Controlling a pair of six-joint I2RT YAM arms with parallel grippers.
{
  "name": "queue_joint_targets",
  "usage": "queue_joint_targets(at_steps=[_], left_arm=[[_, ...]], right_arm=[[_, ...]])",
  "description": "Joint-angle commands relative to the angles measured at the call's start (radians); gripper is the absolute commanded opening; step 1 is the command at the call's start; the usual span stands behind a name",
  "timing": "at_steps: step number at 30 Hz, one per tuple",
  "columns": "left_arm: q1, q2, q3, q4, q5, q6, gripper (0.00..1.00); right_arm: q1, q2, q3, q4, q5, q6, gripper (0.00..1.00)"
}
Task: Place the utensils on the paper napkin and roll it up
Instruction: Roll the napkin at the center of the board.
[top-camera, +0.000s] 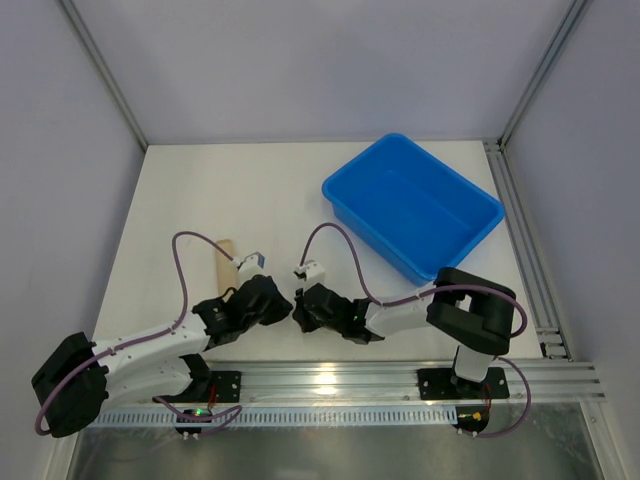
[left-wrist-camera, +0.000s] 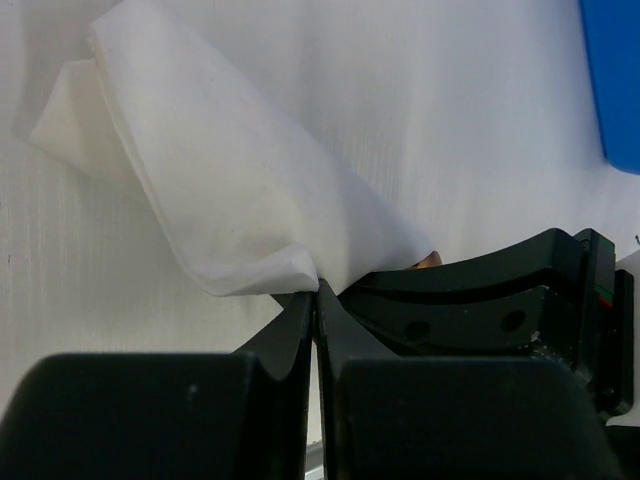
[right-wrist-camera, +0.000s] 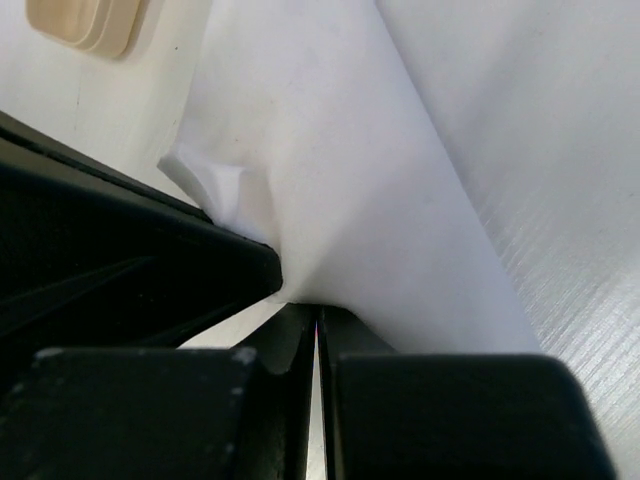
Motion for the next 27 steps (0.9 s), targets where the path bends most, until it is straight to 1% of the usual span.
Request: queue_joint_targets(at_steps=[1, 5, 9, 21, 27], left_arm=[[-0.007, -0.003, 0.016, -0.036, -0.005, 0.025, 0.0], [-0.008, 0.002, 0.019, -0.05, -0.008, 0.03, 0.0], [-0.012, 0.013, 0.016, -0.045, -0.01, 0.028, 0.0], [-0.044, 0.073, -0.024, 0.008, -0.013, -0.007, 0.0], [-0.056, 0.105, -0.03, 0.021, -0.016, -0.012, 0.0]], right_arm=[[0.001, 0.031, 0.003, -0.025, 0.12, 0.044, 0.04], [0.006, 0.031, -0.009, -0.039, 0.181, 0.078, 0.03], [0.008, 0.031, -0.021, -0.039, 0.208, 0.105, 0.04], [0.008, 0.069, -0.003, -0.048, 0.218, 0.171, 0.03], [0.008, 0.069, -0.004, -0.05, 0.218, 0.176, 0.04]])
